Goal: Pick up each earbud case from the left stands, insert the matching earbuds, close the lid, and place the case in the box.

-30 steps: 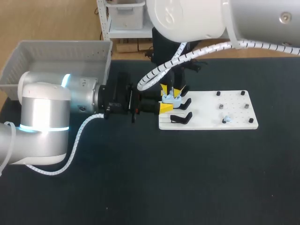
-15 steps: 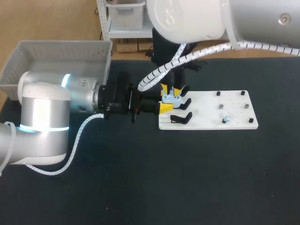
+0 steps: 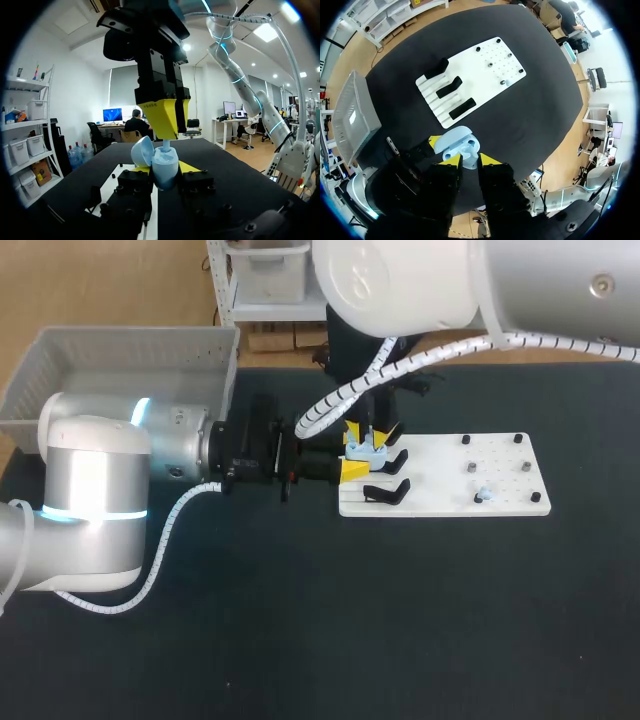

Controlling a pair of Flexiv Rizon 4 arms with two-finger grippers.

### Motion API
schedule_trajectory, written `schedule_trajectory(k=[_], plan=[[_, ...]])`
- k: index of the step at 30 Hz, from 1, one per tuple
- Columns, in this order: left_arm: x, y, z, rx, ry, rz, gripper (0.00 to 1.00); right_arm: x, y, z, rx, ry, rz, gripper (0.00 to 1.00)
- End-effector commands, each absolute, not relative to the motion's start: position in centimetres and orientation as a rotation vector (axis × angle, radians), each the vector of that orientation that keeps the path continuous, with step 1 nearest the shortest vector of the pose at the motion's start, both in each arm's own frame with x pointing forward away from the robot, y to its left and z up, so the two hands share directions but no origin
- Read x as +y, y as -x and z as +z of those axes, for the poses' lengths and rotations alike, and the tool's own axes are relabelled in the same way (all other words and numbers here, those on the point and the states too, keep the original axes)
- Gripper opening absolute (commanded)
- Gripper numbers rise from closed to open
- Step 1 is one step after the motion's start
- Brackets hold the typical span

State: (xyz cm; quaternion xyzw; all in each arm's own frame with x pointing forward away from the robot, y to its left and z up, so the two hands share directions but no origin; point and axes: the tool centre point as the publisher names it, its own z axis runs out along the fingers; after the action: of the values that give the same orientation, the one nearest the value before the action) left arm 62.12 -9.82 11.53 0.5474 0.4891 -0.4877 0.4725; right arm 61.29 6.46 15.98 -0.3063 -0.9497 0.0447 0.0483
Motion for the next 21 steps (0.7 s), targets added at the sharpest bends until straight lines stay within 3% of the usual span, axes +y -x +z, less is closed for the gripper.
schedule_trajectory(k=[1, 21], plan=[[-9.79, -61.97, 11.42, 1.194, -1.334, -1.188, 0.0, 6.32, -61.25, 15.82, -2.9, 0.94, 0.136, 0.0], [-9.79, -61.97, 11.42, 1.194, -1.334, -1.188, 0.0, 6.23, -61.46, 15.12, -2.889, 0.944, 0.156, 0.0]])
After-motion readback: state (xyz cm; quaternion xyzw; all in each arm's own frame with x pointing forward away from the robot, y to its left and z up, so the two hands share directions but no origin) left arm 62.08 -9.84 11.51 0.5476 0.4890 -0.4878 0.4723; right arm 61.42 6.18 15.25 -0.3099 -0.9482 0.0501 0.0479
